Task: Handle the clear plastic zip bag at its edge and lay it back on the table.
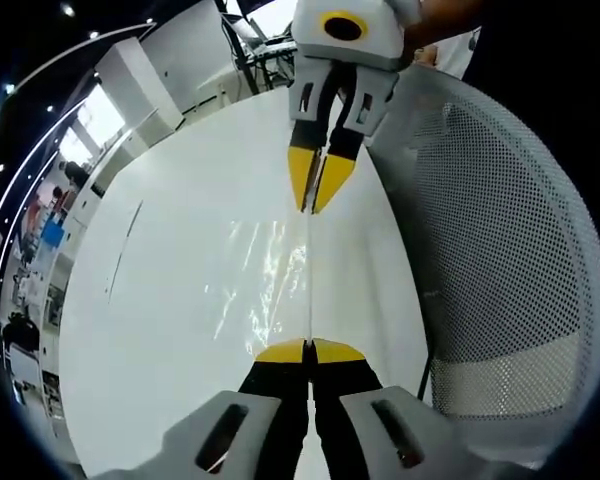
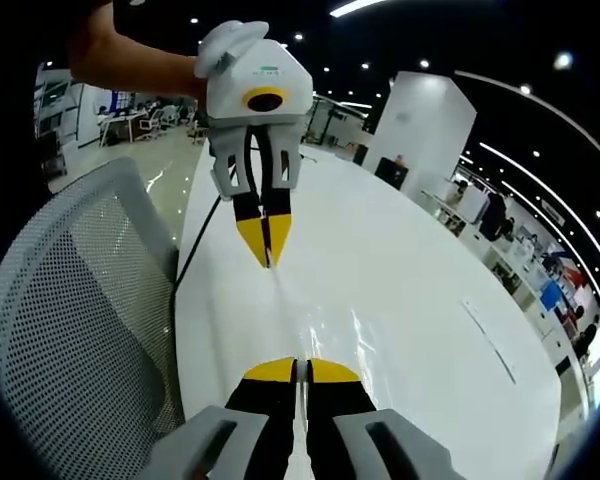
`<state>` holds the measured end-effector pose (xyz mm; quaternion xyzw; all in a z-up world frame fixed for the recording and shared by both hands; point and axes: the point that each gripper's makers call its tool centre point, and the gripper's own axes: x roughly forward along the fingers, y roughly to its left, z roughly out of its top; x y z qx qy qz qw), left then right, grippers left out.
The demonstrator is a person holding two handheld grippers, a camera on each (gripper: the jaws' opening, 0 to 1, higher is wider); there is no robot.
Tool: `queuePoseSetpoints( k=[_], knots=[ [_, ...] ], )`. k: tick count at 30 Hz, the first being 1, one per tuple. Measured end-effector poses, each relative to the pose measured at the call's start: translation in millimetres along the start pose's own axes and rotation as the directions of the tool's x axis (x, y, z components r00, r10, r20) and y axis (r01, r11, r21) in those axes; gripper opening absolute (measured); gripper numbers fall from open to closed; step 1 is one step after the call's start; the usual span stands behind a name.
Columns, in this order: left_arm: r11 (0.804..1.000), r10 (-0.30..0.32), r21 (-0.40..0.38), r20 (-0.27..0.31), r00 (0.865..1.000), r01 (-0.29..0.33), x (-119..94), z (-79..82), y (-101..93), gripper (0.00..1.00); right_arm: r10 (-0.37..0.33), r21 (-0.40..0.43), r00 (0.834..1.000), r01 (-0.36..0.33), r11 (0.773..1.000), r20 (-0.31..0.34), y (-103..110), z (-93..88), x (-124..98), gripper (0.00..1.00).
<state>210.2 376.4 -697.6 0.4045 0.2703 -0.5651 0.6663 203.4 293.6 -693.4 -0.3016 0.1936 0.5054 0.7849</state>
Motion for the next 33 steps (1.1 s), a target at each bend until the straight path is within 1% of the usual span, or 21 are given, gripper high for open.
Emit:
queuePoseSetpoints(
  k=[33],
  knots=[
    [1.0,0.01,-0.022,-0.002,1.0,-0.01,-3.4,-8.2,4.9,0.0,-0.016,0.013,1.0,0.016,1.0,-0.01,-3.6,-4.5,-4.3,0.0]
  ],
)
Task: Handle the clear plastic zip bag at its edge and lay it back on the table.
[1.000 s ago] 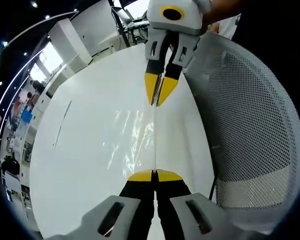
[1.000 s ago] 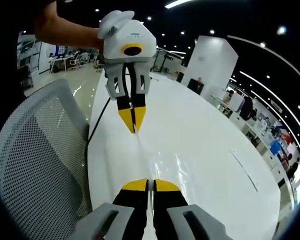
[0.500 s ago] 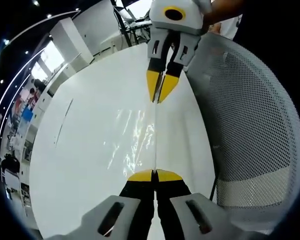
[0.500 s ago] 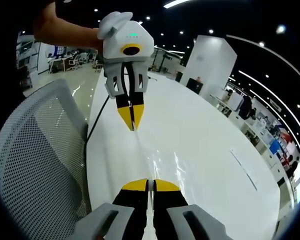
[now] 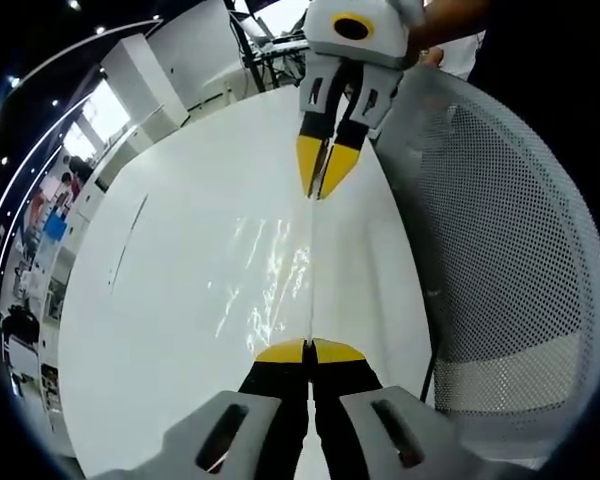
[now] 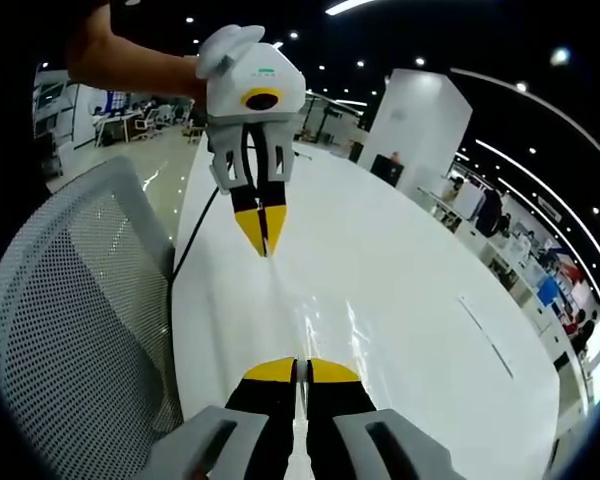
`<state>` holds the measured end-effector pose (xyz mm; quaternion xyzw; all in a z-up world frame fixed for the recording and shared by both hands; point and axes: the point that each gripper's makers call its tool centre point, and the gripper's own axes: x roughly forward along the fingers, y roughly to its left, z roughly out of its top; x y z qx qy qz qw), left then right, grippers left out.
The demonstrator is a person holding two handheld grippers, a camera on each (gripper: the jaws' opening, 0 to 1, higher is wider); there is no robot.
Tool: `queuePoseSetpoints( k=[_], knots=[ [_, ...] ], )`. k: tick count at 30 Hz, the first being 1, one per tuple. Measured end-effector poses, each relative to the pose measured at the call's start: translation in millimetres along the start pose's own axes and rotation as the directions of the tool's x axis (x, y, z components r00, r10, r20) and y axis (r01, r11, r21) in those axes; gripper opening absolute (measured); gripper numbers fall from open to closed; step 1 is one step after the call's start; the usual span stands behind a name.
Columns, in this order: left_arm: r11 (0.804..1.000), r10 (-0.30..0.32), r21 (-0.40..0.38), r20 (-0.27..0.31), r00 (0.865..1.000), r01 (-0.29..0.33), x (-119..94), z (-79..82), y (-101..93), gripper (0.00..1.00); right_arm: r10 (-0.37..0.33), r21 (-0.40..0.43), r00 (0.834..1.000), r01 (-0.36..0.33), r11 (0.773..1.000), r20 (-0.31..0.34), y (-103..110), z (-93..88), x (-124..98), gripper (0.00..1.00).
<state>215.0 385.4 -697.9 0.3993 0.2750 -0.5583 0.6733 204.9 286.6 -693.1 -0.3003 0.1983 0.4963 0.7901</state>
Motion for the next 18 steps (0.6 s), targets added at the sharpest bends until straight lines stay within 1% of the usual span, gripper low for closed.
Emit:
queuePoseSetpoints(
  k=[18],
  knots=[
    [1.0,0.006,-0.015,0.0,1.0,-0.006,-2.8,1.2,-1.1,0.0,0.0,0.001,1.0,0.0,1.0,-0.001,0.5,-1.5,-1.3,0.0]
  ],
)
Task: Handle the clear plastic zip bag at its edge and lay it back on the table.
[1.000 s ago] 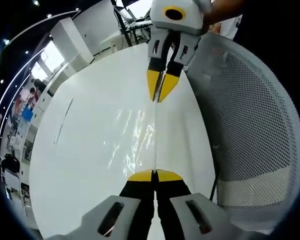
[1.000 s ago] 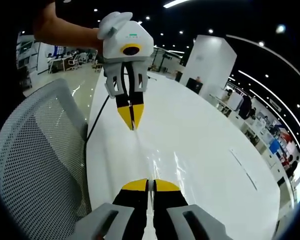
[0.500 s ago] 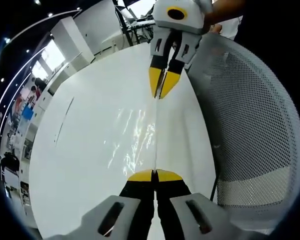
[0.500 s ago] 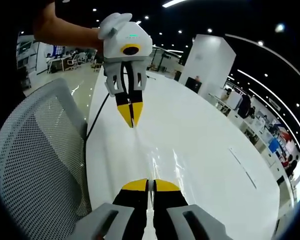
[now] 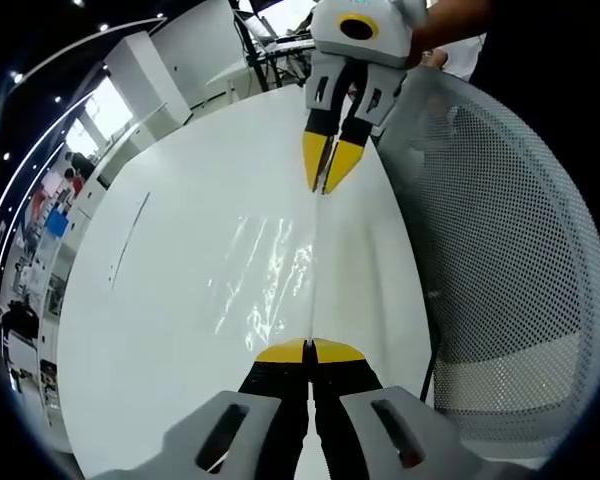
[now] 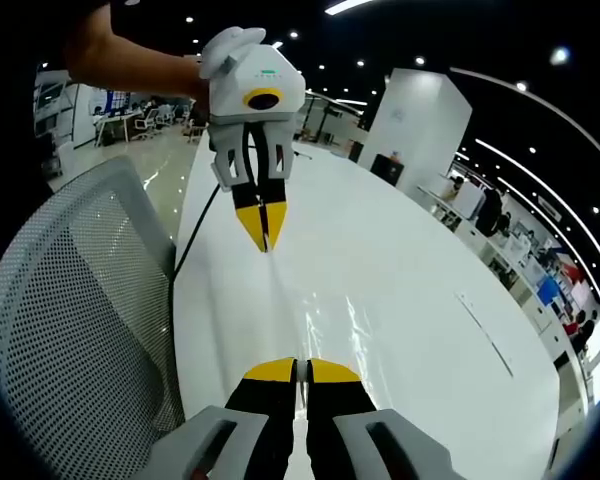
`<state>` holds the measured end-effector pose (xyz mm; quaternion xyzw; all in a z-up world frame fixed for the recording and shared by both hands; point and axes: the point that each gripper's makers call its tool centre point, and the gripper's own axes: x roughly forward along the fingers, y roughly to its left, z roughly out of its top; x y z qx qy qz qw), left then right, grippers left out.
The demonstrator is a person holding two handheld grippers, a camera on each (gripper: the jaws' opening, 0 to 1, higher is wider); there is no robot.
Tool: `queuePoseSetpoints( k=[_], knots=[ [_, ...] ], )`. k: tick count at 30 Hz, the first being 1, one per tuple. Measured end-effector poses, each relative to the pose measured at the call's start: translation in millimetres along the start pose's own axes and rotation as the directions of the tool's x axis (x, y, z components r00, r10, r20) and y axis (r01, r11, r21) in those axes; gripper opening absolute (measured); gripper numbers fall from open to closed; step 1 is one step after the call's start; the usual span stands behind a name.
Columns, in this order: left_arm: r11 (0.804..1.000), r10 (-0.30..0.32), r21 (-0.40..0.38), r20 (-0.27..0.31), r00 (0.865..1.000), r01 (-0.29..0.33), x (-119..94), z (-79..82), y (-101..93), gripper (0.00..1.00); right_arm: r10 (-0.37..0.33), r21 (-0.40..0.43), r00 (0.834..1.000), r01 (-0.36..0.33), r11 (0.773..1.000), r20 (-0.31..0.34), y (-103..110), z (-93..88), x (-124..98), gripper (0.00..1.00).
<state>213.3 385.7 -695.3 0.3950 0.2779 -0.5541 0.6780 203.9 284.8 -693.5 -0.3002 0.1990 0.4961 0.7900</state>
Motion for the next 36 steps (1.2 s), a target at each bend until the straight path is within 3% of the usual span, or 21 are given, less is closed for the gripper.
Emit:
queuePoseSetpoints(
  k=[21,36],
  knots=[
    [1.0,0.009,-0.004,0.0,1.0,-0.009,0.2,-2.9,3.9,0.0,-0.011,0.019,1.0,0.011,1.0,-0.006,-1.0,-5.7,-2.7,0.0],
    [1.0,0.026,-0.014,0.04,0.999,-0.025,4.2,16.4,2.1,0.0,0.0,0.082,1.0,0.001,0.997,-0.003,-1.5,-19.9,-14.8,0.0]
  ],
)
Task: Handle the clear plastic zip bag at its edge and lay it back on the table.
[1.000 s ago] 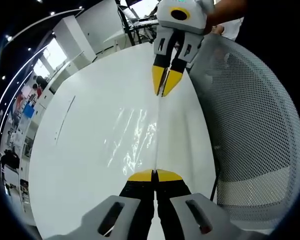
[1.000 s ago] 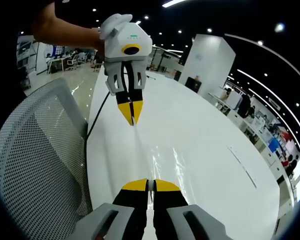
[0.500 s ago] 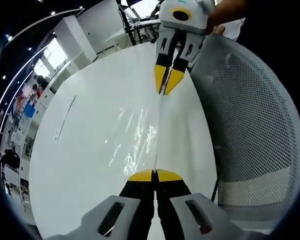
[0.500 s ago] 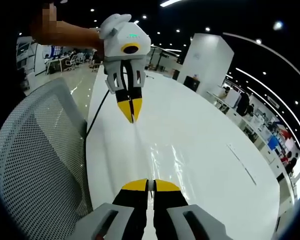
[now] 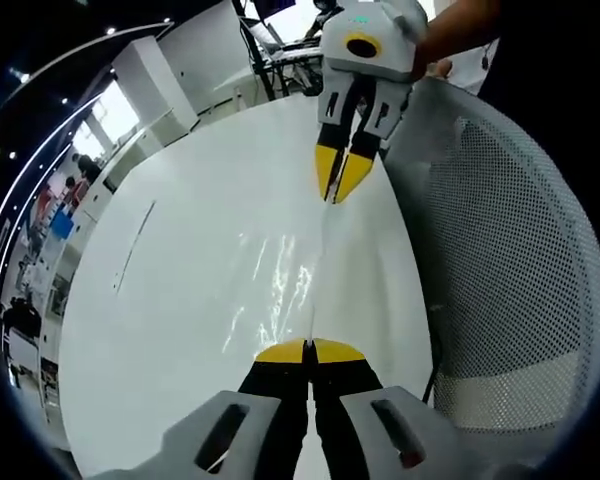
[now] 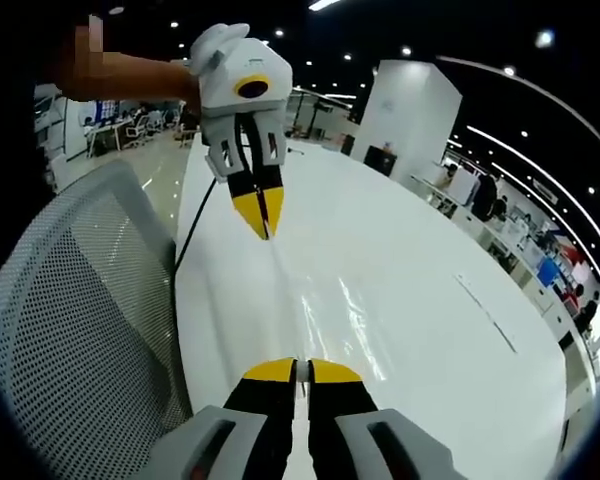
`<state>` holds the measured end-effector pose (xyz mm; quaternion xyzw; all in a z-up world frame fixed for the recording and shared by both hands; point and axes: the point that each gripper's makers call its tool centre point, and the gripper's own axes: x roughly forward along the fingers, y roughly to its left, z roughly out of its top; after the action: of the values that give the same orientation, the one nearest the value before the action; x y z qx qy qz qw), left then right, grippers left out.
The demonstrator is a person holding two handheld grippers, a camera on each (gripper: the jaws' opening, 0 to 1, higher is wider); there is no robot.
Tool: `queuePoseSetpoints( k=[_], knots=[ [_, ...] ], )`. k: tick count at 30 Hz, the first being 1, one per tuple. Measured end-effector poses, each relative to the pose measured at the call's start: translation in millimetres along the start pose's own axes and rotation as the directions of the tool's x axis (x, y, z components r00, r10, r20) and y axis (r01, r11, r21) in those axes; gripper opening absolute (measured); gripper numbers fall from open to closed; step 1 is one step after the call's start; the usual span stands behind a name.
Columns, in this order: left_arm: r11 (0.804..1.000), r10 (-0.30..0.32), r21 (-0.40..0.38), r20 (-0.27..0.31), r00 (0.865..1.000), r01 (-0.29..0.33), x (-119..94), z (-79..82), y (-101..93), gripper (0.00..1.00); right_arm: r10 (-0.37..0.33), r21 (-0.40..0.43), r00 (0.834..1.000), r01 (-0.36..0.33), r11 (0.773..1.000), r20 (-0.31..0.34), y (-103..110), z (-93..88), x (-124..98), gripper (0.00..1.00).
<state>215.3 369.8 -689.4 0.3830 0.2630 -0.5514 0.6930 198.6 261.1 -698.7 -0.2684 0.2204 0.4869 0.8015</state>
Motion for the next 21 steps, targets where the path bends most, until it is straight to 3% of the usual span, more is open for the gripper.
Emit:
queuePoseSetpoints(
  k=[8,21],
  knots=[
    [1.0,-0.002,0.016,-0.003,1.0,0.002,6.1,4.6,-5.7,0.0,0.018,0.055,1.0,-0.018,0.998,0.003,-4.3,-2.5,-11.9,0.06],
    [0.999,-0.004,0.037,-0.007,1.0,0.004,8.5,9.5,-6.4,0.0,0.045,0.041,0.998,-0.046,0.998,0.034,-10.4,21.7,-23.5,0.13]
  ],
)
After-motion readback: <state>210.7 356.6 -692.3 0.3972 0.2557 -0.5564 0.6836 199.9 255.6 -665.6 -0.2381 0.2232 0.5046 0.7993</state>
